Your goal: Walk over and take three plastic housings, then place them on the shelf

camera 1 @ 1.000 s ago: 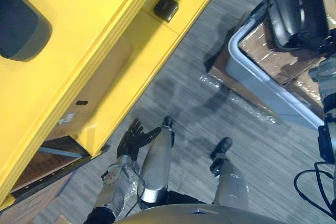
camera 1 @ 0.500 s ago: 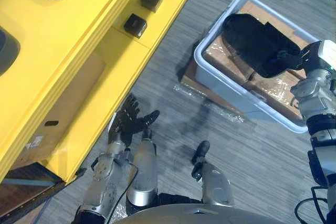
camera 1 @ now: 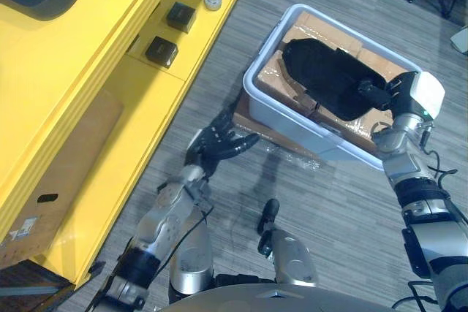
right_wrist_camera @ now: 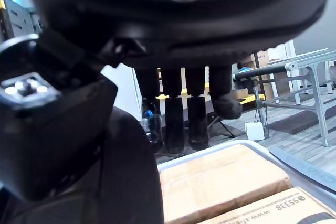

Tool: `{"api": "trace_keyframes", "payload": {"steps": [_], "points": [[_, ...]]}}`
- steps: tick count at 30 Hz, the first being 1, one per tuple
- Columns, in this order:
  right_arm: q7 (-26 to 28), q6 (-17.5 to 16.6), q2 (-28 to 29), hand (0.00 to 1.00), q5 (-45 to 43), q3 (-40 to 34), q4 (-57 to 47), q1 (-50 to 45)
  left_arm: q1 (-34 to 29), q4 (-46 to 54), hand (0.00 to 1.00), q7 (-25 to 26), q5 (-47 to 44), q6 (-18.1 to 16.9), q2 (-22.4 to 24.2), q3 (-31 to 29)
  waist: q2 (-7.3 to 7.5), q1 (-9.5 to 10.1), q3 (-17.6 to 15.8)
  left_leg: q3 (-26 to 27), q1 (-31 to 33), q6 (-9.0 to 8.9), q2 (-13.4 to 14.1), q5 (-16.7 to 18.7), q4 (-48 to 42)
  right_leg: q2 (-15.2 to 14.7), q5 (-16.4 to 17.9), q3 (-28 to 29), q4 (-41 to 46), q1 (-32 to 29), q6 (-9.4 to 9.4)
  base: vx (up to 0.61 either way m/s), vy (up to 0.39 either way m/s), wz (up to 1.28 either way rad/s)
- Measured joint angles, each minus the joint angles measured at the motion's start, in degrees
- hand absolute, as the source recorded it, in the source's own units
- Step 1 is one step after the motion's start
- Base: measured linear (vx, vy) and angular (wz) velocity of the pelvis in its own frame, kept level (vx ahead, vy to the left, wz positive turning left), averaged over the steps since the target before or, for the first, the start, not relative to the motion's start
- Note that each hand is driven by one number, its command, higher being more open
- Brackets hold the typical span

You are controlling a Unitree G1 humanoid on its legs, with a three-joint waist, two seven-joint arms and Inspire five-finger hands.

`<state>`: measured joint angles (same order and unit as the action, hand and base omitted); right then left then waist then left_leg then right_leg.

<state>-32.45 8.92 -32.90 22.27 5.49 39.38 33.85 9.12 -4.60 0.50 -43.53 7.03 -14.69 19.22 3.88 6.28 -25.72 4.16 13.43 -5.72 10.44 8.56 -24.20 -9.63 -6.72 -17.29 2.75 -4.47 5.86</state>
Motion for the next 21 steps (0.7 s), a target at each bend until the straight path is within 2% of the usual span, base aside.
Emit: {"api": "trace_keyframes", "payload": {"steps": [2, 5, 7, 11, 13, 21], "points": [[-1.0, -1.3, 1.3, 0.0, 0.0, 0.0, -1.8, 0.0, 5.6, -5.6, 1.0, 0.1, -4.0, 2.4, 1.3, 1.2, 0.03, -0.68, 0.1, 0.6, 0.0, -0.14, 0.4, 0.4, -0.7, 0.3, -0.2, 0.9, 0.0, -0.2, -0.12, -0.06, 0.025, -0.23], [-3.1, -2.5, 3.2, 0.0, 1.2, 0.0, -3.8, 0.3, 12.5, -12.3, 1.0, 0.7, -8.3, 4.1, 2.7, 2.5, 0.64, -1.92, 0.5, 1.8, 0.0, -0.07, 0.8, 0.8, -1.4, 0.6, -0.8, 2.3, -0.2, -0.8, -0.25, -0.06, 0.035, -0.29], [-4.5, -3.5, 3.7, 0.0, 2.0, 0.0, -4.3, 1.0, 15.9, -15.2, 1.0, 1.0, -10.8, 4.4, 3.2, 2.9, 0.89, -2.16, 0.6, 3.0, 0.0, -0.11, 1.2, 1.1, -1.7, 0.8, -1.2, 3.5, -0.3, -1.6, -0.29, -0.04, 0.028, -0.31], [-6.3, -4.5, 4.2, 0.0, 2.1, 0.0, -5.9, 3.6, 21.7, -20.3, 1.0, 2.5, -16.6, 4.1, 4.2, 2.9, 1.11, -4.16, 0.8, 4.7, 0.0, -0.05, 1.3, 1.1, -1.5, 0.8, -2.1, 5.2, -1.0, -2.6, -0.14, -0.01, 0.02, -0.19], [-6.8, -5.2, 4.2, 0.0, 2.1, 0.1, -7.7, 3.6, 23.0, -21.7, 1.0, 2.9, -18.0, 3.3, 4.7, 2.9, 1.11, -5.12, 0.8, 4.9, -0.2, -0.05, 1.3, 1.1, -1.5, 0.8, -2.2, 5.4, -1.0, -2.7, -0.13, 0.03, 0.021, -0.11], [-6.9, -9.7, 7.4, 0.0, 4.7, 0.9, -13.0, 2.3, 25.2, -22.3, 1.0, 4.2, -21.6, -4.7, 7.2, 2.2, 1.02, -7.71, 0.9, 7.9, -3.6, -0.06, 1.1, 1.0, 1.0, 0.7, -2.2, 8.1, -1.0, -2.4, -0.1, 0.02, 0.007, -0.16]]}}
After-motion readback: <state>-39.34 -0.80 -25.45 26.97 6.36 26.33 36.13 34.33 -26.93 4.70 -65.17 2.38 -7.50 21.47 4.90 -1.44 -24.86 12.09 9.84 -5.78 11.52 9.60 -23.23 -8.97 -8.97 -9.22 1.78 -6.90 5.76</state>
